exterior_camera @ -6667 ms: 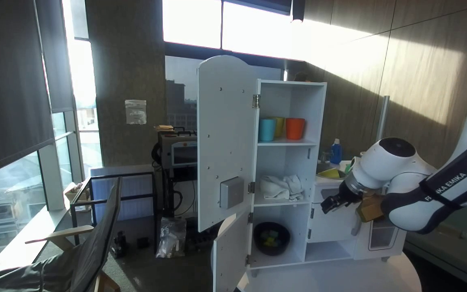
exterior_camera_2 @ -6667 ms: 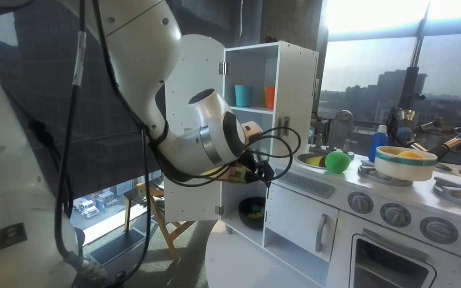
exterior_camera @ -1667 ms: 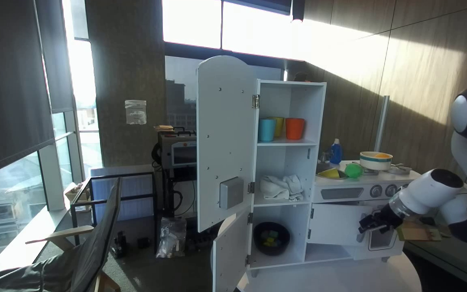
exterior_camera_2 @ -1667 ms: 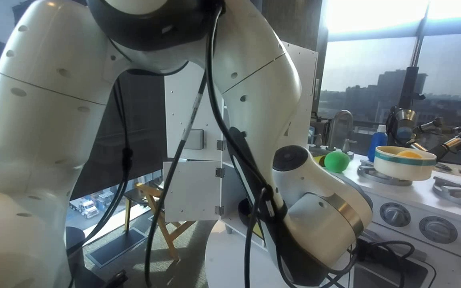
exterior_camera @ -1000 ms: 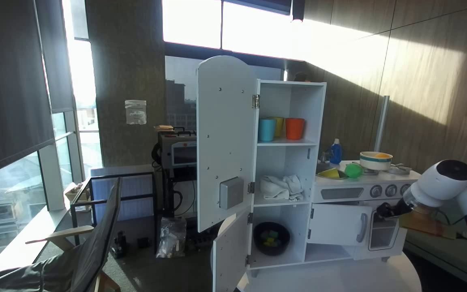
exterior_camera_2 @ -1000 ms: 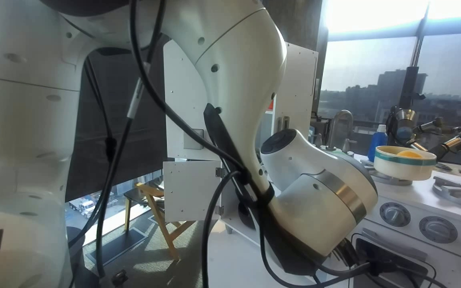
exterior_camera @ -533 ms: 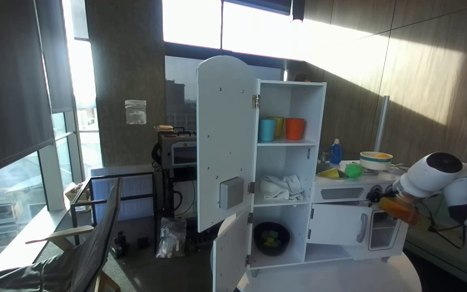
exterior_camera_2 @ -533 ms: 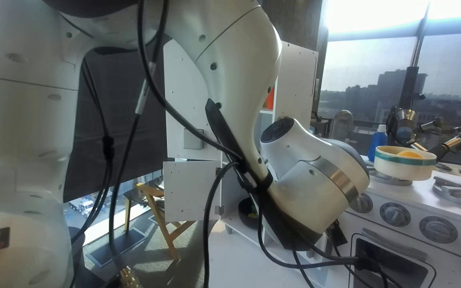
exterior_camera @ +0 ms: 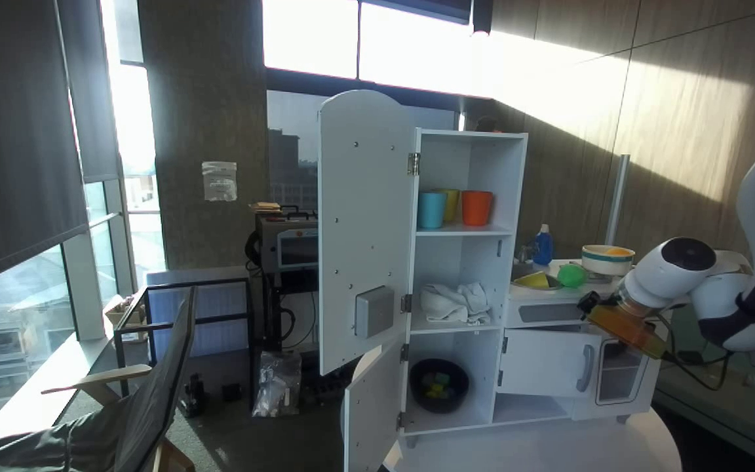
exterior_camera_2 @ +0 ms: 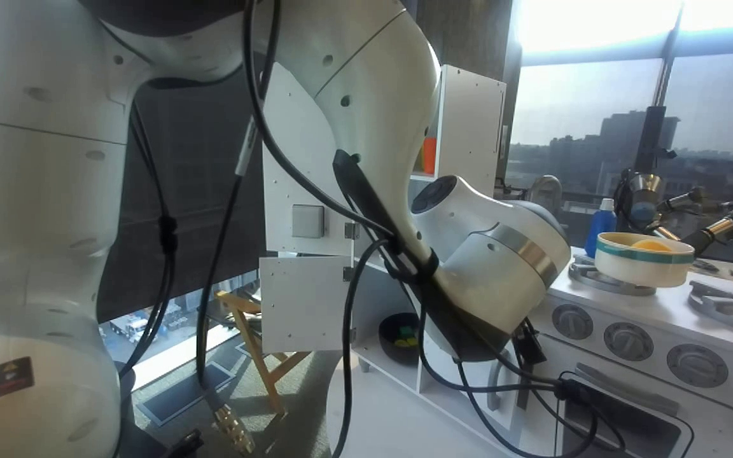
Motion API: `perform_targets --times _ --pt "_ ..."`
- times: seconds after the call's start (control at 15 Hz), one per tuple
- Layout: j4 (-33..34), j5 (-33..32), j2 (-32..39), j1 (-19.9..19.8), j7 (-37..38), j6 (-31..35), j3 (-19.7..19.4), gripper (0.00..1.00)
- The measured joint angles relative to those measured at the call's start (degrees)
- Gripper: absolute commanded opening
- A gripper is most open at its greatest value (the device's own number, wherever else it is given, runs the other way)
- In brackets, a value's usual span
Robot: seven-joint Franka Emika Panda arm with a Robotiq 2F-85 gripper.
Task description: Open the cabinets
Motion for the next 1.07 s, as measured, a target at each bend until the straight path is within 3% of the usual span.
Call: perform_targets --times 0.2,0.6,1.07 --pt "-1.3 9.9 2.2 -2.2 -6.9 -2.1 3.1 1.00" --pt "-2.9 12.4 3.9 -2.8 -7.0 -2.7 4.1 1.00" --pt "-14.0 11.4 -3.5 -4.2 -15.5 -3.1 4.4 1.00"
